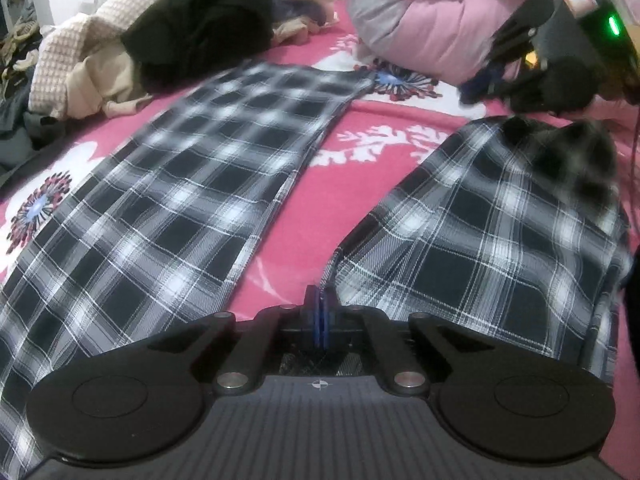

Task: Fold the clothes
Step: 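Pinch the plaid fabric edge with the left gripper and smooth it straight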

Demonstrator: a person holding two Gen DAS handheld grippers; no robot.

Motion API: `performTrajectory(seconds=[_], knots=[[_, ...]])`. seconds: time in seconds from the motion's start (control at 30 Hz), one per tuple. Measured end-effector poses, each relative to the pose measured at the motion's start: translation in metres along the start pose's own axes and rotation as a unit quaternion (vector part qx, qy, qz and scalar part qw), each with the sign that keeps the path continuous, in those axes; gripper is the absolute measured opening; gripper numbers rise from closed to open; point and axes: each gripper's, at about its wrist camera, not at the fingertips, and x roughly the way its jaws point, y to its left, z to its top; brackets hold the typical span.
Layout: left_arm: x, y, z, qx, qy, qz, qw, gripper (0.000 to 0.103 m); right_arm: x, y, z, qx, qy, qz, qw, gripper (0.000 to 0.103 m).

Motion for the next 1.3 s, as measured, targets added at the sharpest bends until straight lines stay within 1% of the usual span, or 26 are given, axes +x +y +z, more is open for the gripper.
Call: performTrajectory(seconds=[0.03,0.07,0.1,0.17,0.23,0.33,0.43,0.5,0.57,0.63,0.77,0.9,0.97,1.0,1.03,1.07,1.13,1.17,1.23,1.3], knots=[[0.000,0.000,0.000,0.001,0.001,0.000,1.0000,0.002,-0.009,-0.020,-0.004,0.062,-0.005,-0.006,0.998,0.007],[-0.001,0.000,0.000,0.001,0.001,0.001,1.0000,0.004,-0.019,-0.036,-0.009,0.115,-0.007,-0.005,0.993,0.008],[-0.001,0.000,0.000,0.002,0.002,0.001,1.0000,0.004,-0.026,-0.047,-0.018,0.160,-0.003,0.007,0.987,0.008],[-0.002,-0.001,0.000,0.002,0.003,0.002,1.0000,0.004,-0.042,-0.068,-0.036,0.248,0.007,0.033,0.968,0.009],[-0.003,-0.001,-0.001,0.003,0.004,0.003,1.0000,0.004,-0.056,-0.088,-0.054,0.330,0.019,0.057,0.942,0.018],[-0.004,-0.001,-0.001,0.005,0.006,0.005,1.0000,0.004,-0.046,-0.090,-0.079,0.384,0.052,0.081,0.918,0.022],[-0.005,-0.002,-0.001,0.010,0.010,0.008,0.9999,0.004,-0.025,-0.082,-0.089,0.402,0.079,0.099,0.907,0.022],[-0.005,-0.004,-0.001,0.015,0.011,0.013,0.9998,0.004,-0.010,-0.077,-0.089,0.395,0.087,0.106,0.908,0.022],[-0.005,-0.005,-0.001,0.020,0.010,0.016,0.9996,0.004,0.002,-0.072,-0.089,0.373,0.093,0.098,0.918,0.022],[-0.004,-0.006,-0.002,0.024,0.010,0.019,0.9995,0.004,0.007,-0.068,-0.089,0.351,0.090,0.107,0.926,0.022],[-0.004,-0.004,-0.005,0.026,0.007,0.016,0.9995,0.004,0.005,-0.057,-0.086,0.312,0.082,0.123,0.938,0.026],[-0.003,-0.004,-0.006,0.025,0.004,0.013,0.9996,0.004,0.001,-0.050,-0.084,0.289,0.075,0.130,0.946,0.025],[-0.003,-0.004,-0.007,0.026,0.001,0.013,0.9996,0.004,0.002,-0.047,-0.082,0.277,0.074,0.125,0.950,0.017],[-0.003,-0.004,-0.008,0.026,-0.001,0.014,0.9996,0.004,0.001,-0.046,-0.079,0.267,0.072,0.118,0.954,0.008],[-0.003,-0.005,-0.008,0.025,-0.002,0.015,0.9996,0.004,0.000,-0.045,-0.076,0.255,0.069,0.109,0.958,0.008],[-0.004,-0.005,-0.008,0.024,-0.004,0.017,0.9996,0.003,-0.004,-0.044,-0.072,0.239,0.059,0.088,0.965,0.008],[-0.005,-0.006,-0.008,0.023,-0.004,0.021,0.9995,0.003,-0.015,-0.046,-0.061,0.207,0.031,0.029,0.977,0.007],[-0.005,-0.007,-0.007,0.022,-0.004,0.023,0.9995,0.003,-0.020,-0.051,-0.056,0.202,0.018,0.003,0.979,0.007],[-0.006,-0.008,-0.007,0.024,-0.003,0.026,0.9994,0.003,-0.024,-0.062,-0.048,0.199,0.002,-0.023,0.980,0.007],[-0.007,-0.009,-0.006,0.028,-0.003,0.030,0.9992,0.003,-0.024,-0.065,-0.041,0.178,-0.003,-0.044,0.983,0.007]])
